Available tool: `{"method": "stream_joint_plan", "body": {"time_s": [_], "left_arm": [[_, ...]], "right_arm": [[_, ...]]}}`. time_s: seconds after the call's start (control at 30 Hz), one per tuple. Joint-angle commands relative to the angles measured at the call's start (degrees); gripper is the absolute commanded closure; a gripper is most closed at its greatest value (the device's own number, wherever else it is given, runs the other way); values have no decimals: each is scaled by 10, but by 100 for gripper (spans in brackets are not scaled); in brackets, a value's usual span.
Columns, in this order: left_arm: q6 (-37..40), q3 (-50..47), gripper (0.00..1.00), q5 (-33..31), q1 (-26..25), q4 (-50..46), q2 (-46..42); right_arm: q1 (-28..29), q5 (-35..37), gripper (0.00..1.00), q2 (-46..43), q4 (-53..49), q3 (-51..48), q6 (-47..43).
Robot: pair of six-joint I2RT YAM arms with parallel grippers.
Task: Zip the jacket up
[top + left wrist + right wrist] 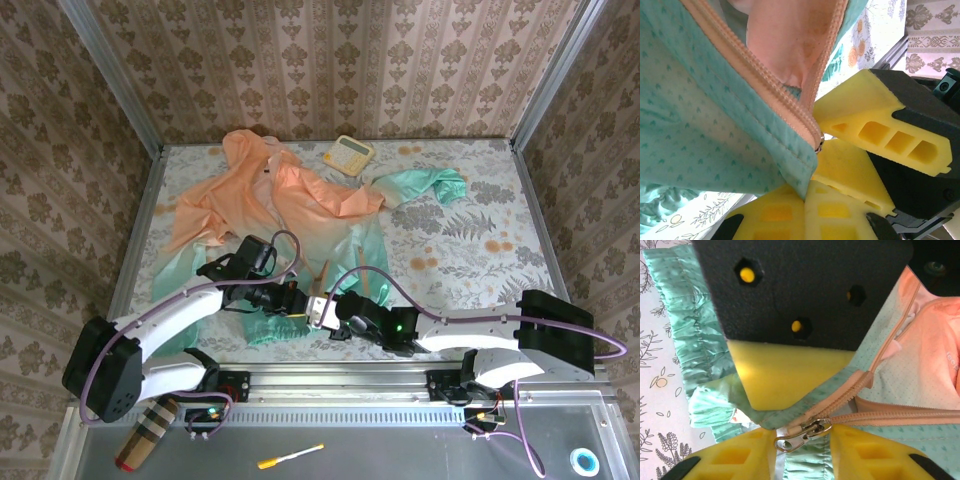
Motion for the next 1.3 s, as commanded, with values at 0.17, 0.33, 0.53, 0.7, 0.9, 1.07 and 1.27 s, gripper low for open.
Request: {"method": "stream_joint_plan", "body": {"time_s": [0.17,0.33,0.53,0.7,0.9,1.07,1.27], "left_arm": [[3,-4,100,10,1,-4,-9],[14,-1,100,5,2,-19,-7],[17,-1,100,4,1,-23,-6],[19,1,100,5,2,-23,-4],[21,0,100,5,2,-24,-4],[24,1,100,5,2,-27,-3],[30,3,100,3,1,-34,-3]], "right_arm": [[5,10,83,-3,-8,15,8],[5,2,83,-10,-12,7,13],[5,0,81,-16,-18,4,17],[5,4,81,-21,-21,5,19],[3,16,83,-19,-19,6,25],[0,14,85,-21,-18,7,29],[-3,10,88,-31,-23,9,35]]}}
